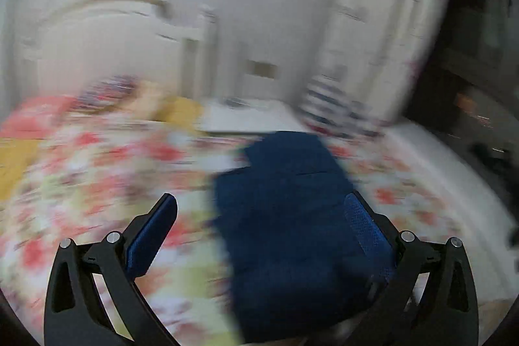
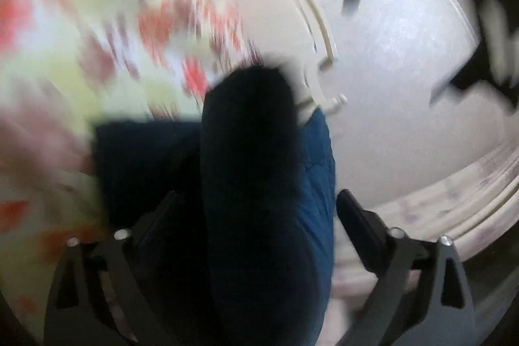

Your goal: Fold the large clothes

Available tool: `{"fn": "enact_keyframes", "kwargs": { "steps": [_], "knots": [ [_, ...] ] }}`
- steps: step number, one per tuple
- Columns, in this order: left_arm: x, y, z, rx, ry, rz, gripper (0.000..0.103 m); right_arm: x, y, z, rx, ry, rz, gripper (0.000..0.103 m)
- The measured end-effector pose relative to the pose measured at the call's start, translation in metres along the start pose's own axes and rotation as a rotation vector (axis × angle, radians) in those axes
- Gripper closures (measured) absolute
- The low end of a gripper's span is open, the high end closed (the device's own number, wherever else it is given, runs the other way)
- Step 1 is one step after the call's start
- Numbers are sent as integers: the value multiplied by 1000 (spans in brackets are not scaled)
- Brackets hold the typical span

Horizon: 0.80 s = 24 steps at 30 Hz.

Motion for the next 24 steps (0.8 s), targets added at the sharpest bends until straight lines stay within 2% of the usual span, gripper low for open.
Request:
{"fn": "enact_keyframes", "kwargs": {
  "steps": [2, 3, 4, 6, 7, 9, 11, 15, 18, 21, 24],
  "knots": [
    [29, 27, -13, 25, -60, 70, 4, -26, 19, 10, 138, 59, -127, 20],
    [44, 40, -17, 38, -92, 110, 4, -38, 36, 23, 250, 84, -213, 38],
    [61, 50, -20, 46, -125, 132, 4, -44, 51, 36, 341, 97, -270, 50],
    [86, 58, -23, 60, -156, 106, 4, -43, 80, 59, 493, 102, -315, 57],
    [99, 59, -25, 73, -167, 82, 4, -42, 90, 69, 548, 96, -328, 57],
    [126, 51, -25, 92, -202, 9, 4, -29, 107, 88, 650, 69, -361, 56],
    [149, 34, -22, 110, -244, -82, 4, -17, 113, 84, 702, 82, -403, 56],
    [178, -12, -1, 150, -316, -245, 4, 12, 94, 52, 700, 74, -474, 57],
    [184, -37, 23, 128, -321, -216, 4, 29, 60, 31, 653, 54, -523, 57],
    [180, -58, 42, 32, -278, -170, 4, 29, 22, 21, 438, 48, -407, 57],
    [180, -70, 58, -50, -215, -118, 4, 28, 13, 25, 428, 53, -398, 57]
  ]
}}
Point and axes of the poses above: each gripper's, at about its wrist camera, not at the fingertips, and x roughly the way its jaws point, y to its right, z to its underside, the point moved 4 cm from there along x, roughly the way its jaws point, and after that the axes turned 4 degrees about -x, right-handed, at the moved point
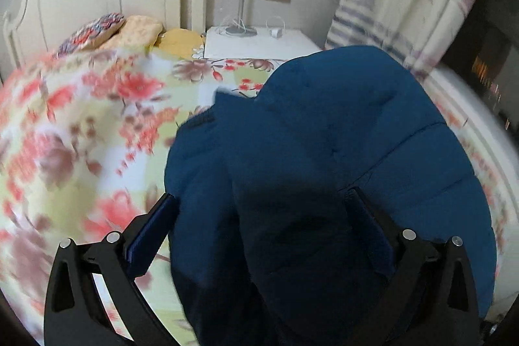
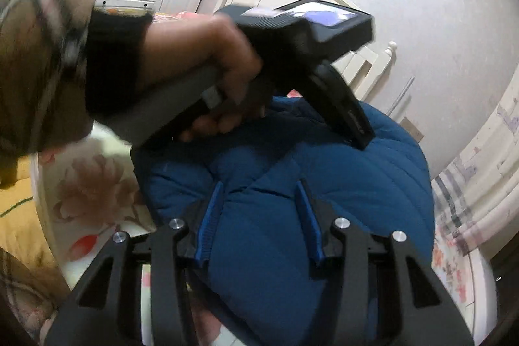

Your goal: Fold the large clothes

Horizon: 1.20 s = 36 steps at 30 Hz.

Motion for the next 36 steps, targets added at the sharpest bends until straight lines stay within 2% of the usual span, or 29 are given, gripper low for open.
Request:
{"fn": "enact_keyframes", "kwargs": {
  "steps": [6, 10, 13, 15, 16, 17, 21, 23, 24, 26, 28, 30, 31, 33, 36],
  "knots": [
    [10, -12, 3, -77, 37, 104, 4, 2, -4, 0, -34, -9, 28, 57],
    [10, -11, 4, -78, 42, 105, 4, -9, -2, -11, 10, -20, -32, 58],
    [12, -13, 4, -91, 35, 124, 4, -4, -13, -4, -77, -37, 30, 58],
    [10, -13, 5, -88, 34, 115, 4, -10, -9, -7, -61, -48, -45, 63],
    [9, -11, 4, -77, 38, 95, 4, -19, 7, -11, 2, -42, -163, 67],
    [8, -10, 5, -67, 44, 80, 4, -27, 25, -14, 53, -22, -196, 68],
    [2, -9, 6, -62, 69, 55, 4, -46, 142, -14, 300, 89, -76, 67],
    [-1, -7, 6, -52, 88, 29, 4, -29, 197, -7, 427, 72, -53, 63],
    [-3, -6, 6, -47, 97, 16, 4, -10, 225, -3, 479, 23, -44, 61],
    [-5, -6, 6, -44, 114, 0, 4, 24, 263, 0, 544, -25, -37, 61],
    [-8, -8, 7, -53, 128, 0, 4, 55, 289, -1, 609, -36, -60, 61],
    [-9, -10, 7, -63, 136, 5, 4, 97, 292, -8, 585, -75, -52, 64],
    [-10, -11, 7, -69, 137, 11, 4, 128, 283, -4, 542, -146, -71, 68],
    [-11, -18, 7, -102, 147, 7, 4, 179, 256, 2, 448, -303, -114, 67],
    [-8, -28, 8, -153, 131, 48, 4, 189, 259, -7, 360, -368, -105, 68]
  ]
}}
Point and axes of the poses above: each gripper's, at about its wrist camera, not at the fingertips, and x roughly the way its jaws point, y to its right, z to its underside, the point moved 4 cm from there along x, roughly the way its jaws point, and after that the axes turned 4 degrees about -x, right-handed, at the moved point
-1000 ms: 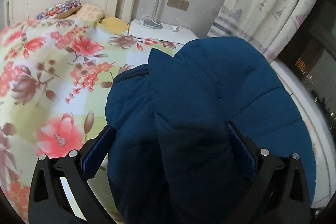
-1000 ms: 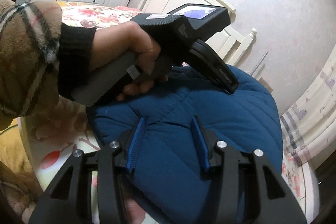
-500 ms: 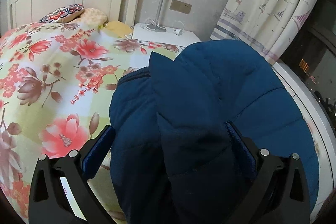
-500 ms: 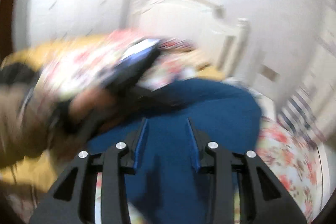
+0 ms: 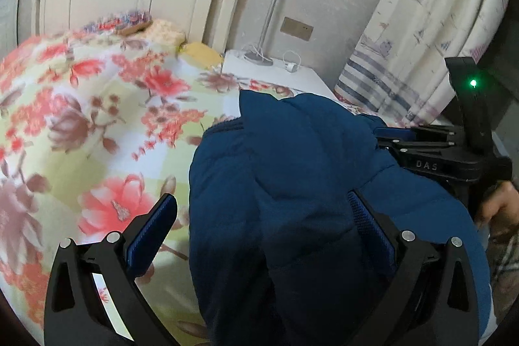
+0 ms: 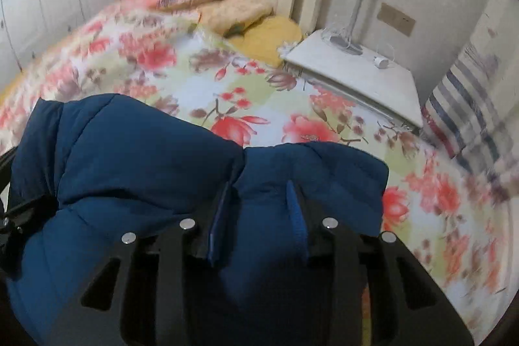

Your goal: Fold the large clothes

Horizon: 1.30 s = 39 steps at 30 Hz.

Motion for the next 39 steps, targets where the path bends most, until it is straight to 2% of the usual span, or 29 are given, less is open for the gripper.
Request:
{"fn": "enact_keyframes", "kwargs": {
  "steps": [2, 5, 8, 10, 13, 14, 16, 18, 19, 21, 22, 24, 25, 26, 28, 29, 30, 32, 33, 36, 38, 39],
  "knots": [
    [-1, 1, 0, 2, 4, 2, 4, -16, 1, -11, -12, 19, 10, 72],
    [-4, 5, 1, 16, 21, -16, 4, -46, -7, -20, 43, 113, -50, 73],
    [-7, 3, 1, 7, 34, -22, 4, 6, -31, -8, -61, -42, -32, 74],
    [-7, -1, 1, -17, 36, -26, 4, 15, -37, -8, -75, -58, -13, 75],
    [-9, -3, 1, -31, 39, -4, 4, -2, -42, -19, -114, -63, 34, 76],
    [-9, -3, 1, -29, 43, -6, 4, -14, -46, -24, -110, -26, 15, 76],
    [-12, -1, 1, -25, 56, -9, 4, -43, -56, -37, -90, 78, -91, 76],
    [-14, -2, 1, -28, 64, -6, 4, -51, -72, -46, -122, 96, -167, 76],
    [-14, -2, 2, -30, 65, -4, 4, -47, -84, -51, -159, 77, -202, 76],
    [-14, -2, 1, -29, 66, -7, 4, -27, -103, -56, -204, -15, -309, 74],
    [-14, -2, 1, -30, 67, -13, 4, -11, -113, -57, -239, -81, -333, 70],
    [-13, -5, 1, -42, 61, -28, 4, 10, -123, -61, -269, -163, -344, 68],
    [-12, -7, 2, -54, 52, -24, 4, 19, -121, -64, -240, -201, -375, 68],
    [-9, -11, 2, -71, 34, -4, 4, 23, -118, -67, -205, -223, -393, 68],
    [-4, -14, 2, -90, 4, 32, 4, 21, -117, -68, -179, -229, -375, 67],
    [-4, -13, 3, -86, 0, 35, 4, 11, -118, -67, -186, -204, -343, 65],
    [-5, -12, 4, -79, 0, 32, 4, 3, -118, -64, -183, -179, -336, 57],
    [-7, -11, 5, -74, 7, 26, 4, -33, -107, -52, -137, -82, -339, 47],
    [-7, -11, 5, -73, 7, 25, 4, -55, -96, -41, -110, -19, -295, 42],
    [-5, -11, 5, -77, -1, 30, 4, -115, -64, 0, 23, 132, -214, 42],
    [-4, -13, 5, -86, -7, 41, 4, -157, -51, 48, 109, 235, -169, 41],
    [-3, -14, 5, -90, -10, 44, 4, -166, -53, 68, 114, 250, -162, 41]
  ]
}}
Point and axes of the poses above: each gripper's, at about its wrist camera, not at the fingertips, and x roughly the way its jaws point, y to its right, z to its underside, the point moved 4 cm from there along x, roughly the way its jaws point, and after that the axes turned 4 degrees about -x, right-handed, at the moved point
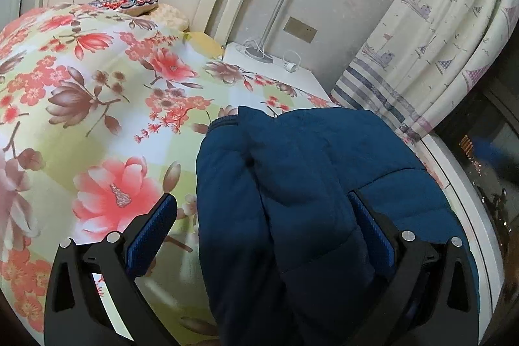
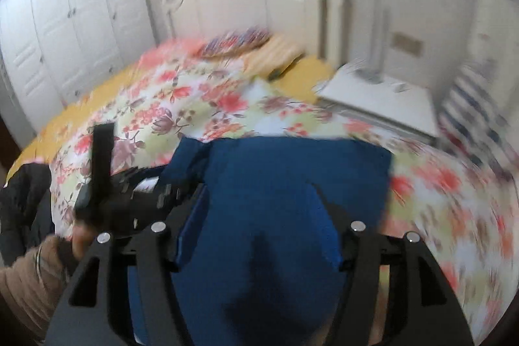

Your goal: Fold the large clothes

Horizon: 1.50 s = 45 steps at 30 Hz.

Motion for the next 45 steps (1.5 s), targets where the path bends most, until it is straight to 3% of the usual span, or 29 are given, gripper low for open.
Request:
{"fn": "enact_keyframes", "kwargs": {
  "steps": [2, 4, 5, 8, 11, 13, 15, 20, 23, 25, 29, 30, 32, 33, 36, 41, 45],
  "knots": [
    [1, 0, 0, 1, -2, -4, 4, -6, -10, 35, -21, -18, 14, 40],
    [1, 2, 0, 12, -3, -16, 4, 14, -27, 71, -100, -107, 49, 34],
    [1, 4, 0, 21, -3, -18, 4, 15, -33, 80, -133, -50, 104, 32],
    [-2, 12, 2, 80, 5, -96, 4, 3, -32, 83, -66, -62, 96, 33],
    [-4, 19, 2, 135, 19, -161, 4, -30, -43, 89, -111, 25, 103, 34],
    [-4, 20, 2, 144, 23, -178, 4, -30, -43, 108, -111, -6, 132, 34],
    [-6, 21, 2, 153, 31, -181, 4, -18, -43, 137, -96, -47, 85, 31],
    [-14, 27, 2, 182, 28, -243, 4, -40, -35, 154, -18, -75, 36, 27],
    [-54, 43, 0, 208, 133, -359, 4, -67, -37, 151, -55, -14, 85, 27],
    [-84, 53, 5, 207, 200, -337, 4, -77, -37, 154, -64, 6, 92, 27],
    [-99, 54, 14, 207, 190, -335, 4, -59, -48, 179, -83, -65, 94, 27],
    [-95, 50, 16, 200, 169, -332, 4, -50, -49, 185, -80, -88, 116, 30],
    [-81, 39, 22, 186, 113, -327, 4, -39, -46, 192, -57, -90, 186, 54],
    [-72, 34, 25, 175, 86, -312, 4, -34, -43, 193, -30, -88, 178, 63],
    [-62, 27, 34, 168, 79, -301, 4, -33, -41, 191, 2, -47, 156, 71],
    [-52, 15, 32, 125, 71, -325, 4, -58, -55, 170, -99, 60, 263, 78],
    [-49, 26, 39, 175, 89, -308, 4, -29, -40, 191, -79, -65, 264, 78]
  ]
}}
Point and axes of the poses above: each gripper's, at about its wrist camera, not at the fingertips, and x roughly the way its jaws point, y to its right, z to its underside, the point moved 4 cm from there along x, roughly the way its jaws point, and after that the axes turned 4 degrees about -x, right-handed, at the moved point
